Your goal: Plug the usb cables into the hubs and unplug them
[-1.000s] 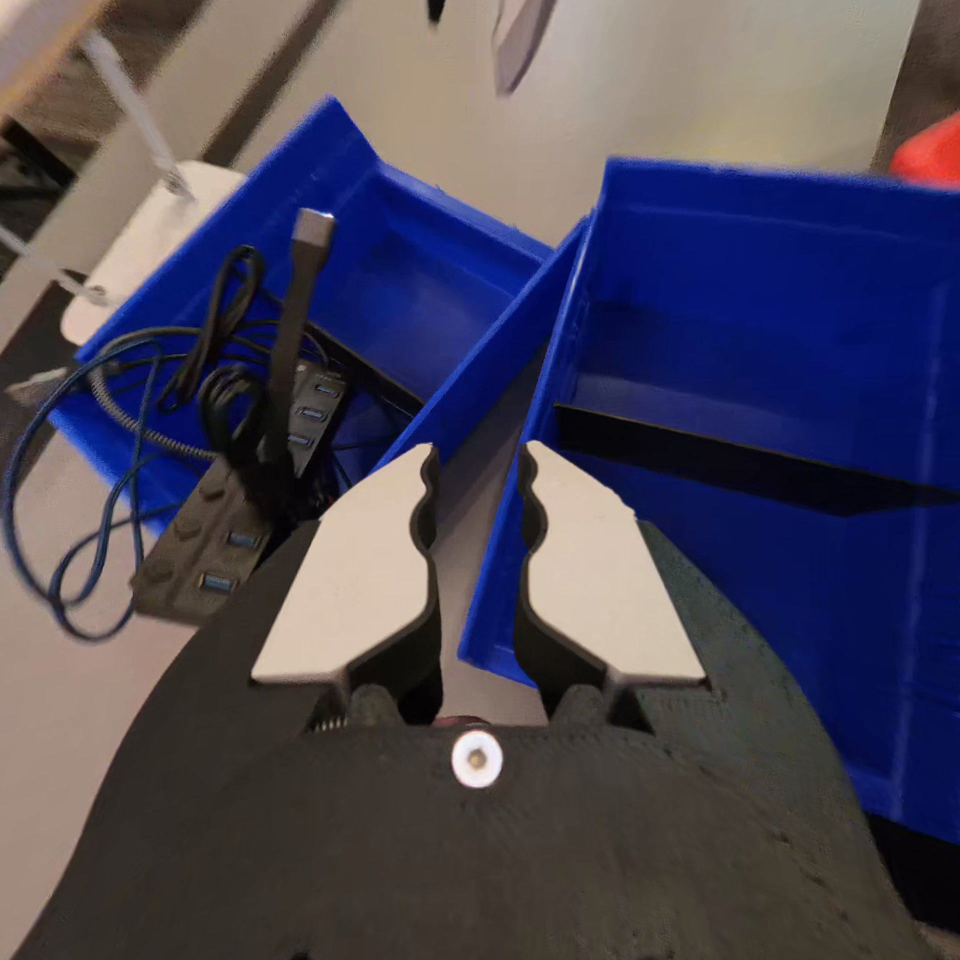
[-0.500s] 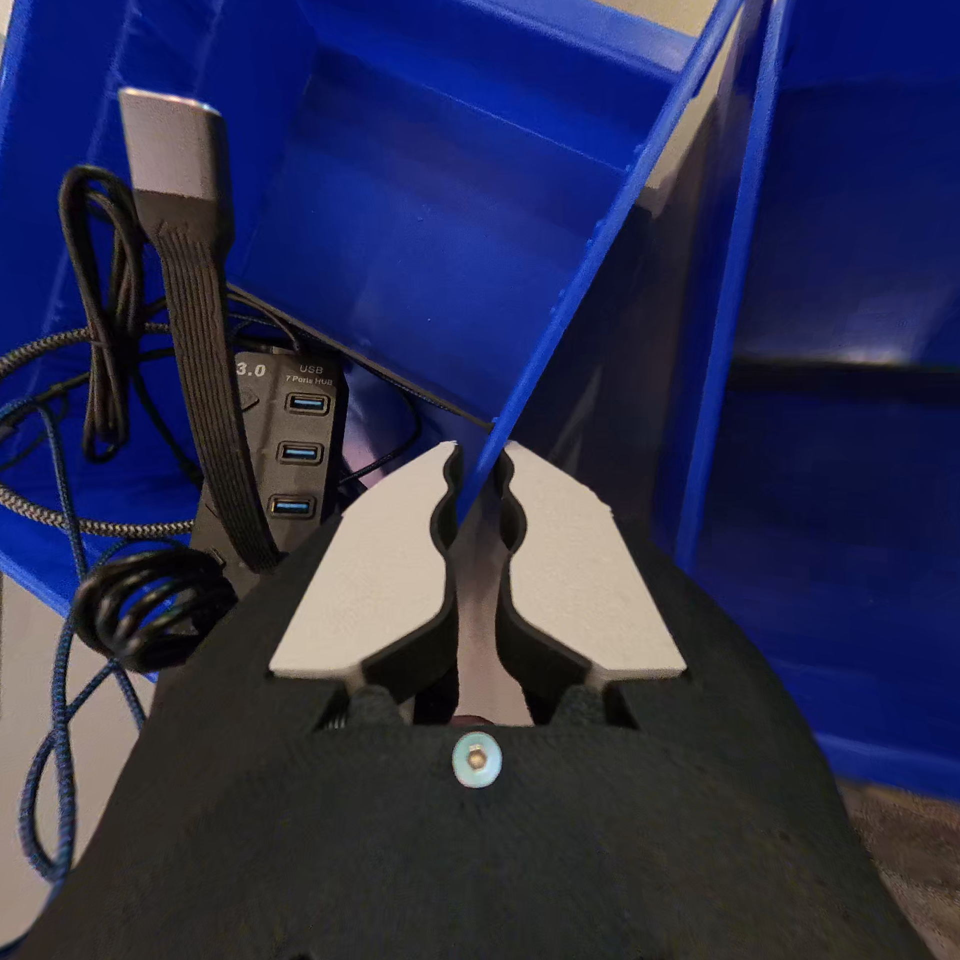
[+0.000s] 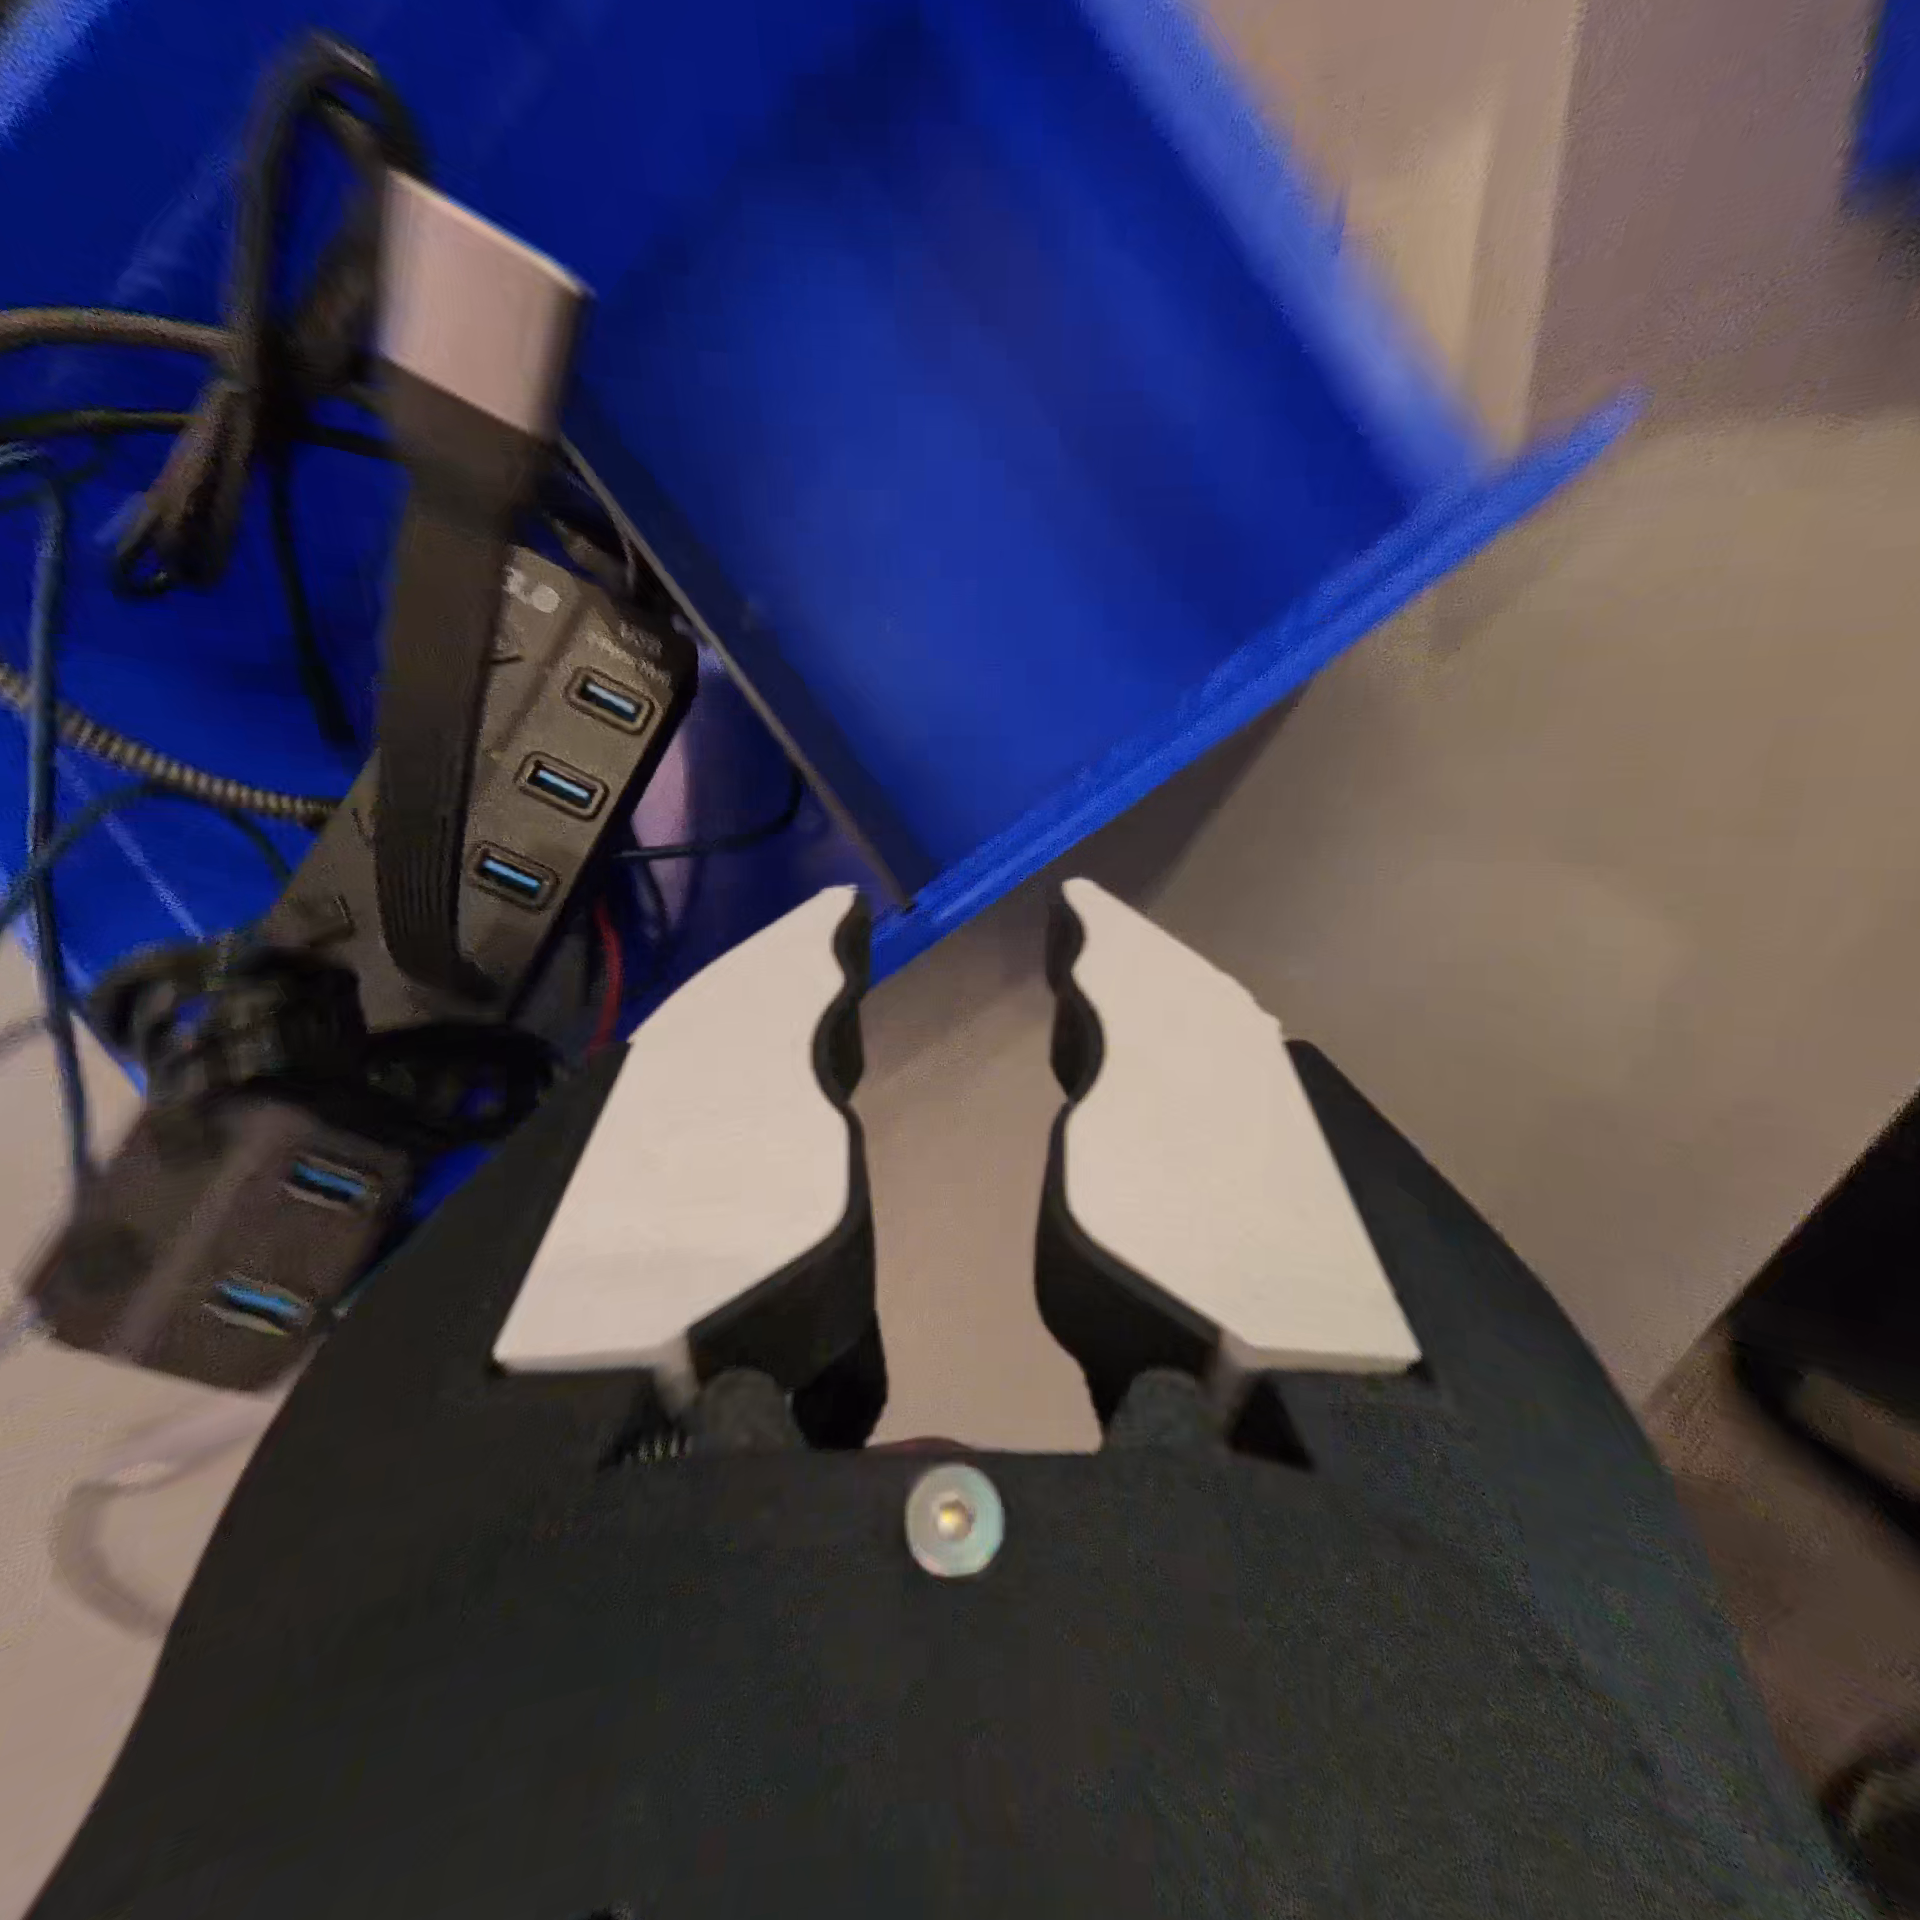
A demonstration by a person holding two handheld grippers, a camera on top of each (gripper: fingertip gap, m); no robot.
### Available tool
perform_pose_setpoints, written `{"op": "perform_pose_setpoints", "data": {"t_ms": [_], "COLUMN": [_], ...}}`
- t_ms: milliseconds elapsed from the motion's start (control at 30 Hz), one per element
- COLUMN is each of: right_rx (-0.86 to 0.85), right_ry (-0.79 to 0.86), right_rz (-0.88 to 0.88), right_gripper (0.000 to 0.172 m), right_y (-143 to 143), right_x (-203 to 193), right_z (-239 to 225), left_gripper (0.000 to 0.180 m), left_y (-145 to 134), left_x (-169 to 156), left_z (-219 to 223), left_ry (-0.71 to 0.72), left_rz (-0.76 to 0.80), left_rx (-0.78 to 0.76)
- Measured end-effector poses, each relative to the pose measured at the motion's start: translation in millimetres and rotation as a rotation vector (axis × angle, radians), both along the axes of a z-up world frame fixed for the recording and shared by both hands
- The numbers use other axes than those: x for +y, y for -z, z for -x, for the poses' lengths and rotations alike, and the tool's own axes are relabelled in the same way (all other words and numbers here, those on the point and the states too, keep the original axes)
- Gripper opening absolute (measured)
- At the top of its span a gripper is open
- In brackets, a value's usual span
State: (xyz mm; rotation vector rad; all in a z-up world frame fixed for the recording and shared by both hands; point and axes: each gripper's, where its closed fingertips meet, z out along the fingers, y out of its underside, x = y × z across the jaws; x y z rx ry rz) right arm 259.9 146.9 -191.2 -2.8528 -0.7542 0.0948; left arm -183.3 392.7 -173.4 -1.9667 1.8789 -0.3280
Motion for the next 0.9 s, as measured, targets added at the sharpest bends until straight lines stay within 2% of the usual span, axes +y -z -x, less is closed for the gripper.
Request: {"op": "perform_pose_setpoints", "data": {"t_ms": [33,100,133,200,233,333,367,400,433,500,567,600,767,900], "right_rx": [0.014,0.017,0.008,-0.009,0.001,0.009,0.002,-0.008,-0.019,-0.027,-0.02,-0.021,-0.066,-0.067], "right_ry": [0.026,0.063,0.068,0.063,0.053,0.03,0.023,0.016,0.015,0.014,0.006,0.004,-0.035,-0.096], "right_rz": [-0.01,0.01,0.026,0.063,0.079,0.096,0.102,0.102,0.097,0.077,0.077,0.077,0.1,0.145], "right_gripper": [0.045,0.053,0.054,0.051,0.054,0.047,0.044,0.043,0.038,0.035,0.033,0.03,0.011,0.007], "right_y": [-3,-2,2,13,17,25,28,31,34,35,35,35,36,36], "right_x": [-1,-8,-12,-18,-20,-21,-22,-21,-20,-16,-15,-13,-3,10], "right_z": [-3,-9,-11,-12,-9,-2,-1,0,0,0,-2,-5,-32,-57], "left_gripper": [0.044,0.082,0.095,0.121,0.129,0.14,0.143,0.143,0.139,0.126,0.089,0.079,0.072,0.048], "left_y": [-13,-34,-38,-32,-26,-2,7,19,30,41,36,34,35,30], "left_x": [-1,-5,-3,-6,-5,-4,-5,-1,1,0,5,8,20,36], "left_z": [0,0,4,7,6,-8,-16,-18,-21,-38,-45,-45,-41,-18], "left_ry": [-0.123,-0.382,-0.53,-0.761,-0.863,-1.086,-1.118,-1.141,-1.152,-1.131,-1.084,-1.076,-1.016,-0.918], "left_rz": [0.017,0.055,0.064,0.135,0.169,0.322,0.337,0.275,0.245,0.385,0.423,0.416,0.437,0.427], "left_rx": [-0.11,-0.331,-0.424,-0.552,-0.624,-0.783,-0.769,-0.711,-0.658,-0.645,-0.654,-0.643,-0.534,-0.403]}}
